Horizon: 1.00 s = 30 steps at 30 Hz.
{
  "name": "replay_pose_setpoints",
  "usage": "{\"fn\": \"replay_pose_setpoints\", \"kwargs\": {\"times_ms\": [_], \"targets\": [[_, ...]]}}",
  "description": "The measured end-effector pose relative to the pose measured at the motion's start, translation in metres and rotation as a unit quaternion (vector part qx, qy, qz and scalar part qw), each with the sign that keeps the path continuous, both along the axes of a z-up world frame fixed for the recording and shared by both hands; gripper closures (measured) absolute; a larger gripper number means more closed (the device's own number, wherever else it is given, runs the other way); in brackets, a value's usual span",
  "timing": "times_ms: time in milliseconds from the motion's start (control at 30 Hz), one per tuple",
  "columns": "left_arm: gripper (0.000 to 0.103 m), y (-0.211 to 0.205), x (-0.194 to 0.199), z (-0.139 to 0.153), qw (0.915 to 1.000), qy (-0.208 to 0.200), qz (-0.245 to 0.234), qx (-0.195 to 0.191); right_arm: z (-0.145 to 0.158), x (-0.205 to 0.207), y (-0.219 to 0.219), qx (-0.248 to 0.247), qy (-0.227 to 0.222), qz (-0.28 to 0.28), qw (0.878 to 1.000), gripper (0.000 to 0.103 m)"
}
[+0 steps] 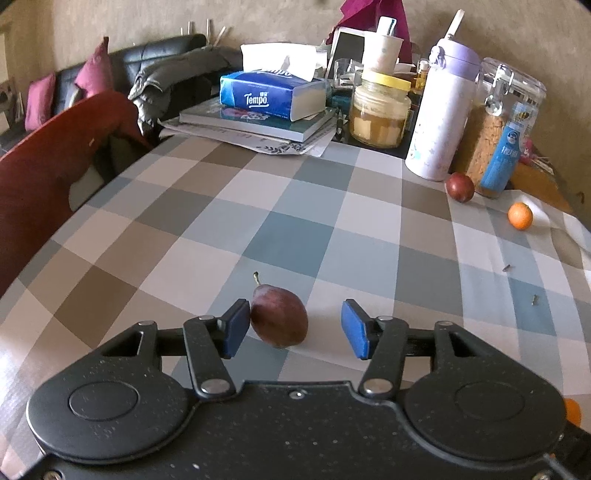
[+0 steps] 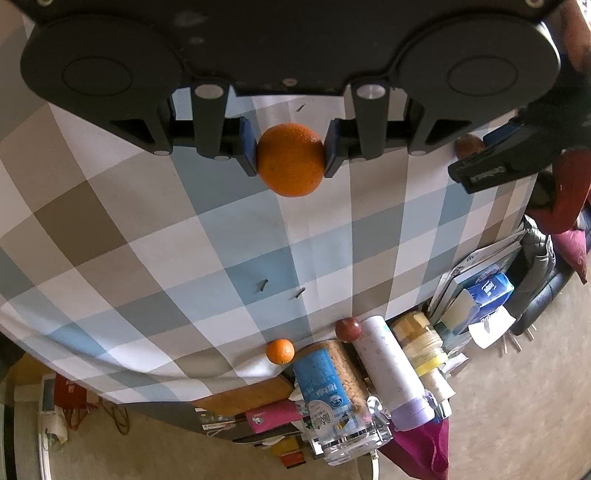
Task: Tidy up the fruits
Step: 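Lift the mandarin with the right tool while the left tool moves onto the plum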
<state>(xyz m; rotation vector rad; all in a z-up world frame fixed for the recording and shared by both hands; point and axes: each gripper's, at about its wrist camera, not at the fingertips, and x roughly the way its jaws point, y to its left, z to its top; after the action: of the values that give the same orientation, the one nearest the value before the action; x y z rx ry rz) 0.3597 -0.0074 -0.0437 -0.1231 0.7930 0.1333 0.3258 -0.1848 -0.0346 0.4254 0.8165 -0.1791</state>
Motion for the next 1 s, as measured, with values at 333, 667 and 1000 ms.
{"fn": "replay_pose_setpoints", "kwargs": {"times_ms": [333,667,1000], "targets": [[0.043,0.008,0.006,-0.006,0.9994,0.024,0.018,-0.017,-0.001,0.001,-0.004,0.012,0.005,-0.002,1.000,0.065],[0.044,0.009,0.005,-0.006,0.9993,0.015,0.027,-0.021,-0.002,0.002,-0.007,0.021,0.009,-0.002,1.000,0.065],[0.059,0.009,0.008,-0.010,0.9993,0.022,0.028,-0.015,-0.004,0.003,-0.006,0.018,0.011,-0.003,1.000,0.065]]}}
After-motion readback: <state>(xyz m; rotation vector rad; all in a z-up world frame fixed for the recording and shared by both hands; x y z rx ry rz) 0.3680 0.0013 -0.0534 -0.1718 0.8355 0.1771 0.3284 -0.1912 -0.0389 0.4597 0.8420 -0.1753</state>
